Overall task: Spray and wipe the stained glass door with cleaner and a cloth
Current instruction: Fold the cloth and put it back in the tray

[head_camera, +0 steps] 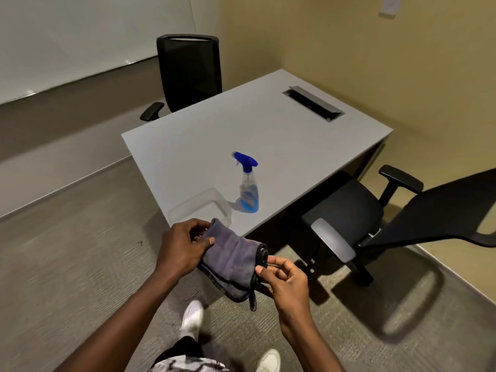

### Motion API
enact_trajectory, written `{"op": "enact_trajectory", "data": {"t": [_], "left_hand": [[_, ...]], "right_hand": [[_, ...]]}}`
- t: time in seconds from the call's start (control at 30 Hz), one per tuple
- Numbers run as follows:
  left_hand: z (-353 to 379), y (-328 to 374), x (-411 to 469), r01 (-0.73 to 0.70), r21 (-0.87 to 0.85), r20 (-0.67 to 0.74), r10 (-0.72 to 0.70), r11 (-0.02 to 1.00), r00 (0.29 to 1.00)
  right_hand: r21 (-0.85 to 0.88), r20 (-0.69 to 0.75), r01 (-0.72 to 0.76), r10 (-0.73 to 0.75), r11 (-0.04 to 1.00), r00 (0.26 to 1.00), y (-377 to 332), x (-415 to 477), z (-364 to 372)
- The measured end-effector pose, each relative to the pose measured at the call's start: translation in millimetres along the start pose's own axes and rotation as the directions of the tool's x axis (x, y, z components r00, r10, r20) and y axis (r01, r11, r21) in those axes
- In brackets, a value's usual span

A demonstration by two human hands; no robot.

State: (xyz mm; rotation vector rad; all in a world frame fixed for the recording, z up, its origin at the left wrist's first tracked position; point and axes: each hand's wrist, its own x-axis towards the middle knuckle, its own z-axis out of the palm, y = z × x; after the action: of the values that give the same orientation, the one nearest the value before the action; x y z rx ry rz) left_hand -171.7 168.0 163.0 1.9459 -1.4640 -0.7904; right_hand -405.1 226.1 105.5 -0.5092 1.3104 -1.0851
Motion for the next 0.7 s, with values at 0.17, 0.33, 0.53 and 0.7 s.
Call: {"op": "enact_trajectory", "data": {"t": [0.17, 0.33, 0.53, 0.7], "left_hand": [[-15, -17, 42, -0.011, 0.039, -0.026, 0.012, 0.999, 1.0], [-33, -41, 106, -0.052, 0.043, 0.022, 0.051, 0.998, 0.998], [-57, -77, 190, -0.126, 0.094, 0.162, 0.11, 0.988, 0.981], [-63, -105, 240, -0.174, 0.147, 0.293, 0.126, 0.974, 0.948]], "right_hand": [[-0.014, -0.006, -0.01, 0.01, 1.0, 1.0, 4, 23, 43], [-0.123, -0.028, 0.049, -0.053, 0.991, 0.998, 10, 52, 99], [-0.179, -0.141, 0.098, -0.124, 0.979, 0.982, 29, 87, 176], [-0.176, -0.277, 0.065, -0.113, 0.982, 0.954, 50, 114, 224]]}}
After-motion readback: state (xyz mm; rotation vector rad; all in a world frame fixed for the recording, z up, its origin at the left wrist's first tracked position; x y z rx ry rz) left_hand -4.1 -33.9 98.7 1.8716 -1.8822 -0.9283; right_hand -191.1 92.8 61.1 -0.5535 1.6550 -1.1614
